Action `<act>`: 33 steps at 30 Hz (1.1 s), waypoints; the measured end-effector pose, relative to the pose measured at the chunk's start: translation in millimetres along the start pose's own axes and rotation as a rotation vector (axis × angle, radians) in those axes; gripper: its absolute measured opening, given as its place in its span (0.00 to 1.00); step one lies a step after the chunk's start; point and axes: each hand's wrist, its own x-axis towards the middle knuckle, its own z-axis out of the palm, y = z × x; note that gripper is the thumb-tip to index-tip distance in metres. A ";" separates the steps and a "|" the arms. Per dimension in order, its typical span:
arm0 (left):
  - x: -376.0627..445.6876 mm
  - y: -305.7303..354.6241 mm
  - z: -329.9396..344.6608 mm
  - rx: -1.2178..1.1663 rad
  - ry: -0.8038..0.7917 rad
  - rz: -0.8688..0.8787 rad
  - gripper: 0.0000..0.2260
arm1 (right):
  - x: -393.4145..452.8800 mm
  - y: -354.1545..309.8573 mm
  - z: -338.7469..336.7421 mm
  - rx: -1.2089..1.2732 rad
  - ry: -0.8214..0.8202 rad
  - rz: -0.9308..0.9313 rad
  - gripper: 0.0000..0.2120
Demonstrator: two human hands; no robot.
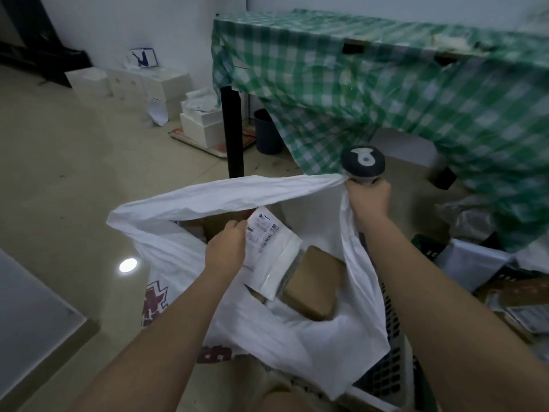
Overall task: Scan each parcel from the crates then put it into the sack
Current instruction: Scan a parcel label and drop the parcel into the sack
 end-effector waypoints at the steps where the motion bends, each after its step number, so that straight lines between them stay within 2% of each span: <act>1: -0.7 0.6 0.7 -0.033 -0.008 0.004 0.14 | -1.3 -5.2 1.7 0.002 -0.013 0.010 0.13; 4: -10.8 -3.8 -0.4 -0.069 -0.025 0.054 0.14 | -8.4 -12.9 1.5 -0.006 -0.058 0.021 0.14; 6: -22.4 -14.1 -1.7 0.027 0.022 0.054 0.15 | -13.4 -14.8 0.6 -0.009 -0.083 0.024 0.14; 7: -29.1 -20.5 -2.2 0.091 0.049 -0.005 0.19 | -15.8 -15.0 0.4 -0.018 -0.089 0.027 0.14; 9: -44.3 -31.4 -5.9 0.097 0.060 -0.244 0.31 | -22.1 -14.4 1.0 -0.047 -0.103 0.031 0.14; 11: -60.0 -36.6 -10.1 -0.130 0.032 -0.531 0.42 | -28.8 -10.3 2.8 -0.072 -0.115 0.025 0.14; 13: -69.0 -40.0 -10.3 -0.452 -0.032 -0.771 0.50 | -36.4 -7.3 5.0 -0.071 -0.113 0.017 0.10; 15: -69.1 -43.3 -5.6 -0.785 -0.069 -0.922 0.54 | -43.3 -7.1 8.4 -0.071 -0.120 0.023 0.08; 16: -68.5 -43.9 -3.1 -0.890 -0.086 -0.936 0.53 | -47.0 -9.0 10.1 -0.081 -0.129 0.025 0.08; 17: -69.1 -43.5 -1.4 -0.935 -0.104 -0.902 0.51 | -50.4 -10.1 12.2 -0.093 -0.141 0.019 0.09; 19: -73.3 -40.7 0.2 -0.867 -0.076 -0.788 0.39 | -56.2 -9.7 14.3 -0.111 -0.178 0.004 0.10; 21: -74.7 -38.2 -7.4 -0.798 0.038 -0.690 0.23 | -60.8 -11.4 13.1 -0.115 -0.198 0.003 0.10; 22: -70.4 -36.9 -18.2 -0.810 0.108 -0.653 0.21 | -61.8 -16.0 11.8 -0.108 -0.200 0.005 0.10; 24: -51.8 -32.6 -57.4 -0.858 0.270 -0.590 0.19 | -59.6 -35.1 9.4 -0.055 -0.190 -0.002 0.06; 28: -18.6 -26.4 -152.1 -0.916 0.550 -0.487 0.21 | -48.2 -99.3 7.5 0.038 -0.107 -0.107 0.16; 31: -18.9 -29.7 -185.1 -0.846 0.608 -0.404 0.20 | -48.9 -127.1 5.2 0.002 -0.082 -0.154 0.17; 33: -24.3 -36.7 -186.1 -0.784 0.577 -0.406 0.20 | -55.5 -123.9 3.9 -0.045 -0.103 -0.155 0.12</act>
